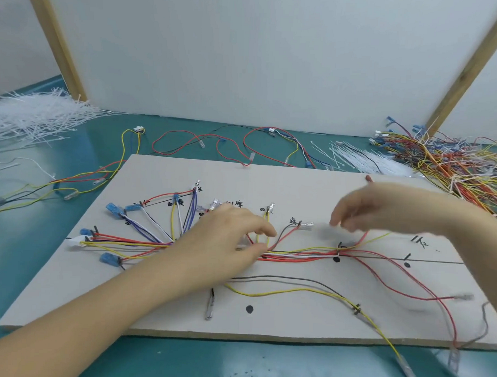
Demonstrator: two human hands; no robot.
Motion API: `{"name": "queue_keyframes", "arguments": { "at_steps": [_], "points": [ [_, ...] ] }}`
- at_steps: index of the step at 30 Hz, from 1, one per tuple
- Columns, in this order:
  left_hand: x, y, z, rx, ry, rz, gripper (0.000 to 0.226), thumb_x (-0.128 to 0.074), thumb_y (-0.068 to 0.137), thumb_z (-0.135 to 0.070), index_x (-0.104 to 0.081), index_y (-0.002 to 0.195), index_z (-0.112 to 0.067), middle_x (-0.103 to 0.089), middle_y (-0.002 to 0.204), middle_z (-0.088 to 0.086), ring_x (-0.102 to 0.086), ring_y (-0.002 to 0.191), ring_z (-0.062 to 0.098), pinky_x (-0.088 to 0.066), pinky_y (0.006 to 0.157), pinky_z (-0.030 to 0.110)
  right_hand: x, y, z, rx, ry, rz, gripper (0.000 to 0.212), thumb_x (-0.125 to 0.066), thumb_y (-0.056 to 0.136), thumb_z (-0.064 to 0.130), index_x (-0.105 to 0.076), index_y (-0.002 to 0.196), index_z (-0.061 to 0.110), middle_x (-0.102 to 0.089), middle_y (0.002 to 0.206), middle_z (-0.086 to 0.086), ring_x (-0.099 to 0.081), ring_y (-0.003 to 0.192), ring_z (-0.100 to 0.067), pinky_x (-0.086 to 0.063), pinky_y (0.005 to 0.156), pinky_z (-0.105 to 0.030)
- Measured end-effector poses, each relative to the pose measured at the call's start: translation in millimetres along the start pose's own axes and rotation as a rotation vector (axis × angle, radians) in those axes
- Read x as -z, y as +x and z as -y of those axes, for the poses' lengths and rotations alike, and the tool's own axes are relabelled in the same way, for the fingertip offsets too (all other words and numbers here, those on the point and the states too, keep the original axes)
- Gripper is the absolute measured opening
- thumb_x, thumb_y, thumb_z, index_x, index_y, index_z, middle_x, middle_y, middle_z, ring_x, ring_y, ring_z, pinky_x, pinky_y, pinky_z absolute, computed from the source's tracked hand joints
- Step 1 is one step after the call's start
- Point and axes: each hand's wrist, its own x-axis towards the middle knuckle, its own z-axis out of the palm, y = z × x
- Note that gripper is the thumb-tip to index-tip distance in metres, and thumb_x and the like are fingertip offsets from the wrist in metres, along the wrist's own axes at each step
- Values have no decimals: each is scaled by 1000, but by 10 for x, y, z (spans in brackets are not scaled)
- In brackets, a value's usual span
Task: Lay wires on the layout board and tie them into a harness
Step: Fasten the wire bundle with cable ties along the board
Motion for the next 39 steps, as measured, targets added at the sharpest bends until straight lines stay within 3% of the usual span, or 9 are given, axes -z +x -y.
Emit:
{"name": "queue_keyframes", "arguments": {
  "at_steps": [2, 7, 12, 19, 25, 29, 32, 36, 39],
  "points": [
    [112, -19, 61, 10, -39, -66, 16, -52, 88, -29, -63, 98, -35, -52, 94, -31, -42, 94, -9, -24, 87, 3, 176, 235, -125, -50, 109, -180, 25, -58, 86, 10, -72, 80, 31, -70, 73, 5, -64, 68, -12, -52, 70, -26],
    [241, -54, 242, 125, -103, -176, 22, -54, 90, -22, -60, 84, -42, -61, 92, -24, -49, 97, -2, -31, 84, 6, 488, 1182, -501, -297, 104, -537, 23, -51, 85, 3, -71, 97, 5, -68, 82, -17, -63, 74, -27, -52, 80, -33],
    [405, -135, 518, 146, -39, -179, 19, -48, 77, -31, -61, 80, -44, -62, 89, -27, -48, 100, -6, -29, 84, 2, 371, 1703, -775, -338, -257, -438, 31, -58, 86, 8, -66, 115, 15, -64, 117, -11, -57, 108, -29, -44, 85, -29],
    [514, -141, 706, 192, -46, -274, 18, -48, 78, -30, -62, 79, -42, -66, 85, -20, -52, 93, -5, -32, 74, 4, 355, 1784, -986, -405, -144, -564, 22, -67, 78, -1, -75, 95, 11, -70, 100, -16, -63, 95, -33, -51, 80, -31],
    [584, -172, 715, 173, -50, -155, 22, -66, 84, -18, -66, 79, -39, -65, 84, -21, -55, 91, -1, -34, 73, 4, 461, 1636, -1020, -405, 31, -743, 22, -57, 84, 2, -73, 99, 4, -69, 95, -21, -62, 94, -33, -37, 70, -24],
    [722, -248, 724, 159, 23, 90, 7, -67, 70, -45, -65, 75, -41, -60, 92, -26, -53, 93, 3, -39, 79, 15, 601, 1442, -635, -197, 101, -871, 31, -50, 85, -4, -70, 106, 6, -70, 105, -13, -64, 98, -15, -43, 84, -19],
    [800, -289, 734, 164, 69, 202, 18, -78, 71, -35, -62, 72, -43, -59, 91, -27, -50, 91, -2, -37, 74, 9, 589, 1226, 36, 96, 238, -937, 19, -60, 84, 3, -72, 93, 14, -68, 86, 1, -54, 63, 19, -35, 62, 2],
    [801, -334, 736, 192, 90, 335, 23, -79, 66, -36, -58, 72, -43, -59, 84, -22, -50, 87, 0, -42, 82, 23, 324, 834, 973, 488, 430, -742, 22, -66, 82, 6, -70, 76, 27, -65, 77, 7, -56, 63, 6, -48, 67, -15],
    [822, -348, 720, 183, 84, 369, 25, -79, 64, -38, -55, 69, -43, -58, 82, -21, -51, 85, 1, -43, 82, 28, 37, 700, 1381, 604, 707, -480, 29, -61, 84, -2, -65, 73, 24, -66, 66, 10, -63, 65, -7, -57, 70, -26]
  ]
}}
